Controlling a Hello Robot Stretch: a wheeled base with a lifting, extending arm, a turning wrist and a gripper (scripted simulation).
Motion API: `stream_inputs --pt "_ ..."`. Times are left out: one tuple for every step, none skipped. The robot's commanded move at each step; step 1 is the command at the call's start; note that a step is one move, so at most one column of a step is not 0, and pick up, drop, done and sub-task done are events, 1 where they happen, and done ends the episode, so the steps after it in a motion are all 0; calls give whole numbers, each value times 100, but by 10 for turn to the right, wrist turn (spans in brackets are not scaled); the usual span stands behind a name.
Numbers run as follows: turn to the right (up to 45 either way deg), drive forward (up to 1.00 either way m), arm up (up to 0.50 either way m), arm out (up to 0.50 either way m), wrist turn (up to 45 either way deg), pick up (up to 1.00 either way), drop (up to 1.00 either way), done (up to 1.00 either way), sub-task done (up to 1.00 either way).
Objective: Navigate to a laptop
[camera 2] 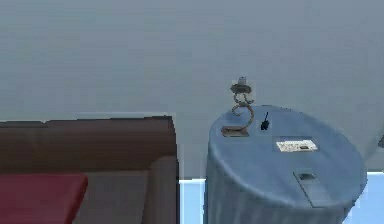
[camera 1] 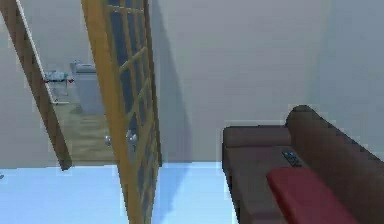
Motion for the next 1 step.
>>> stream_inputs --pt "-450 0 0 0 0 0 0 0 0"
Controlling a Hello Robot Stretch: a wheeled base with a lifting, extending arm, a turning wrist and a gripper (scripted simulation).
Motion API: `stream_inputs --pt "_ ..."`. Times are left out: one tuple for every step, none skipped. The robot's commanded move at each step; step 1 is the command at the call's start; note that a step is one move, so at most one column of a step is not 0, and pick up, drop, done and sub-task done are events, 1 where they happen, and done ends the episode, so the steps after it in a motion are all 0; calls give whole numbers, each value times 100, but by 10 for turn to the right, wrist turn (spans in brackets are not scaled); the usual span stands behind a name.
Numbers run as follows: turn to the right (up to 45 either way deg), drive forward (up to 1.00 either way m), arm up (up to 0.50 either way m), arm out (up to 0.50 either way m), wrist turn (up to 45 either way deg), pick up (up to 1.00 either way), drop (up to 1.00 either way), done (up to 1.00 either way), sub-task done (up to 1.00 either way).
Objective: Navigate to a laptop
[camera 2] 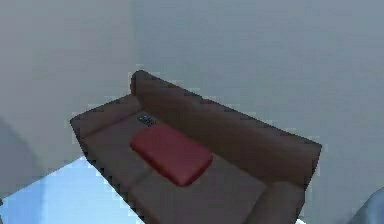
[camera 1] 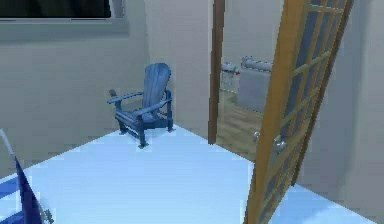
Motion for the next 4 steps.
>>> stream_inputs --pt "0 100 0 0 0 0 0 0 0" --pt "-270 0 0 0 0 0 0 0 0" --pt "0 10 0 0 0 0 0 0 0" --pt "450 0 0 0 0 0 0 0 0"
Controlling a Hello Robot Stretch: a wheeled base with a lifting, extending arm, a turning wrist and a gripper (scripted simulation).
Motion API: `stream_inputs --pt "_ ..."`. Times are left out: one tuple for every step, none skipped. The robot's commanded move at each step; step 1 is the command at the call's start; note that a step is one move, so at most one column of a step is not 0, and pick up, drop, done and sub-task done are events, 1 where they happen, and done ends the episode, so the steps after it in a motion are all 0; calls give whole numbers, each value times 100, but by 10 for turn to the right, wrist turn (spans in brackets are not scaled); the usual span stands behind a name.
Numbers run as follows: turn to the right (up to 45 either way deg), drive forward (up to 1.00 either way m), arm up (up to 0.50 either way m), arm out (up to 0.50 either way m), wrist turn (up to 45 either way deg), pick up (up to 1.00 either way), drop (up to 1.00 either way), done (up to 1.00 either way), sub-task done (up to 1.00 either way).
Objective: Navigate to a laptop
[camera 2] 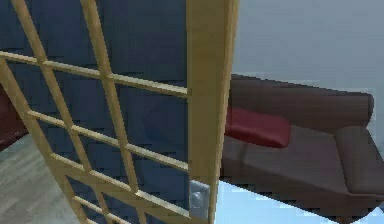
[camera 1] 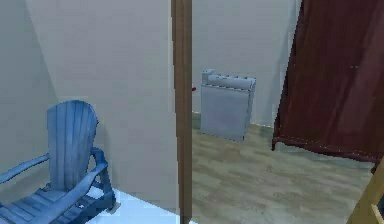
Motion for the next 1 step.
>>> stream_inputs --pt "120 0 0 0 0 0 0 0 0"
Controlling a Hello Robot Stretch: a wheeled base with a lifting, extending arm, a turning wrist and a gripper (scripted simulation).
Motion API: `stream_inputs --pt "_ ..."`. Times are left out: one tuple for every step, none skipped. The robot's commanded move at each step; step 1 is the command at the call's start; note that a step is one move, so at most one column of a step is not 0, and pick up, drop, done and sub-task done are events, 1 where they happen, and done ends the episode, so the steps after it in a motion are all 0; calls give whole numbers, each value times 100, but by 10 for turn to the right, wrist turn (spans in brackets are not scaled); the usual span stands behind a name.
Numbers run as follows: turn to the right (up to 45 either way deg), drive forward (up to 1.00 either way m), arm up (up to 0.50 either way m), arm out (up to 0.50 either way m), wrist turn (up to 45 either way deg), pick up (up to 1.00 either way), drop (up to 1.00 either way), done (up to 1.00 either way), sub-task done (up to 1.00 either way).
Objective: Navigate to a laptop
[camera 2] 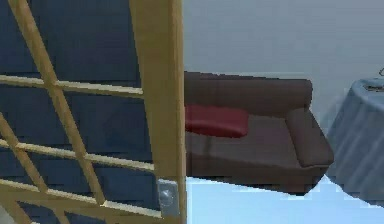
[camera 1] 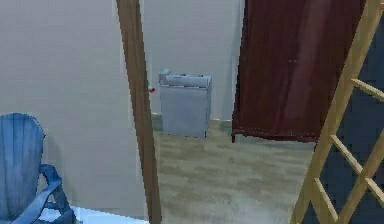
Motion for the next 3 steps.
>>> stream_inputs --pt "0 80 0 0 0 0 0 0 0" --pt "0 30 0 0 0 0 0 0 0" --pt "-90 0 0 0 0 0 0 0 0"
